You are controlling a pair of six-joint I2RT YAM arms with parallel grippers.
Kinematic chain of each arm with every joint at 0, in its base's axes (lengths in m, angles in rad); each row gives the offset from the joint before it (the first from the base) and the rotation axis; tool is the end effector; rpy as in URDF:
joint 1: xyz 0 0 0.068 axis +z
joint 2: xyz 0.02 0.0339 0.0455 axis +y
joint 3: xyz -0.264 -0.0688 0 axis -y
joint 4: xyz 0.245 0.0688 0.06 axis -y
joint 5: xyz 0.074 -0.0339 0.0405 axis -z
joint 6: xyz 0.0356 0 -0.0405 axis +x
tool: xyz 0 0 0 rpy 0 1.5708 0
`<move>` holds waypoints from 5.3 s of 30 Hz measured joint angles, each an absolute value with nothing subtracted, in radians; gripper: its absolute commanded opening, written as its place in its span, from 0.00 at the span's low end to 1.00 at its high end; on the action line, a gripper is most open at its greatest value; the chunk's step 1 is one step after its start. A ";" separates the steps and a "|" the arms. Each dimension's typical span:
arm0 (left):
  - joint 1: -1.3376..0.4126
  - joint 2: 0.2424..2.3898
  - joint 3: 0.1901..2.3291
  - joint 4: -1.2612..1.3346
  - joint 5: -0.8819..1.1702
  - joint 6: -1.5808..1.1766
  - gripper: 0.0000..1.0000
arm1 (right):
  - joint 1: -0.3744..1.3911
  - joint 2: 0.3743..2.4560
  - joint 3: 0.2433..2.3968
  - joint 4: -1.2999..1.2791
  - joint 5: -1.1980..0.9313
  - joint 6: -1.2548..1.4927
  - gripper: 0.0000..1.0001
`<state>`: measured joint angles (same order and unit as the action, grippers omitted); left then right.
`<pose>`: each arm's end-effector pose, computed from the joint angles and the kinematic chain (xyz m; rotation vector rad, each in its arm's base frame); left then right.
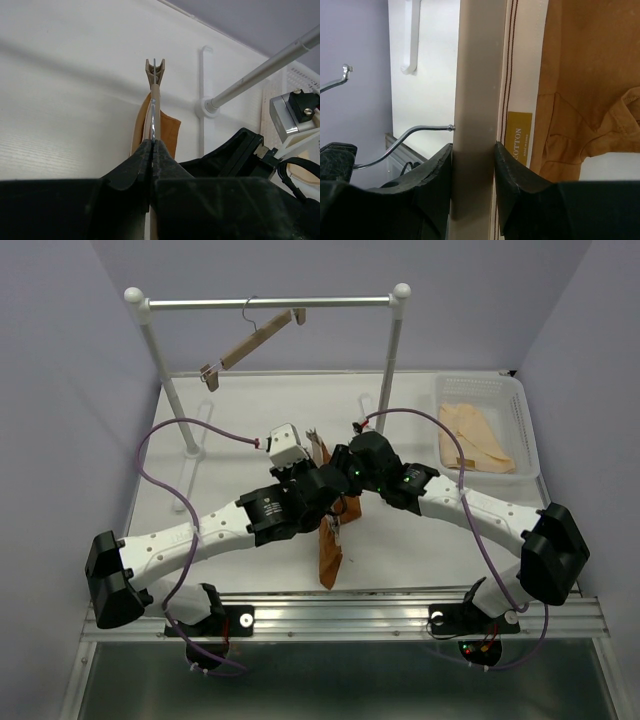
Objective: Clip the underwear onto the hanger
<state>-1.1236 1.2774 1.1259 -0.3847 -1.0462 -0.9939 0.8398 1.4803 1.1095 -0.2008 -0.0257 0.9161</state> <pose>0.1462 -0.2336 0.3416 -0.4606 1.7874 -0.3744 0.2252 0.2526 0.2843 0.0726 2.3319 0.9989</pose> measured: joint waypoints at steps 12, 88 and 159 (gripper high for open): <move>-1.124 1.196 1.122 -0.252 -0.991 -0.886 0.99 | 0.837 1.476 1.109 -0.152 -0.045 0.883 0.09; -1.124 0.755 0.898 -0.446 -1.114 -1.135 0.99 | 0.577 1.906 1.798 0.389 0.244 0.924 0.50; -0.604 0.853 0.682 -0.393 -0.408 -1.025 0.99 | 0.576 1.052 0.720 -0.426 0.498 0.786 1.00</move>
<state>-0.6044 0.8528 0.6819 -0.3927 -0.4080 -1.0248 0.5762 1.0515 0.7200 -0.4263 0.4980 0.7860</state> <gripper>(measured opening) 0.990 0.995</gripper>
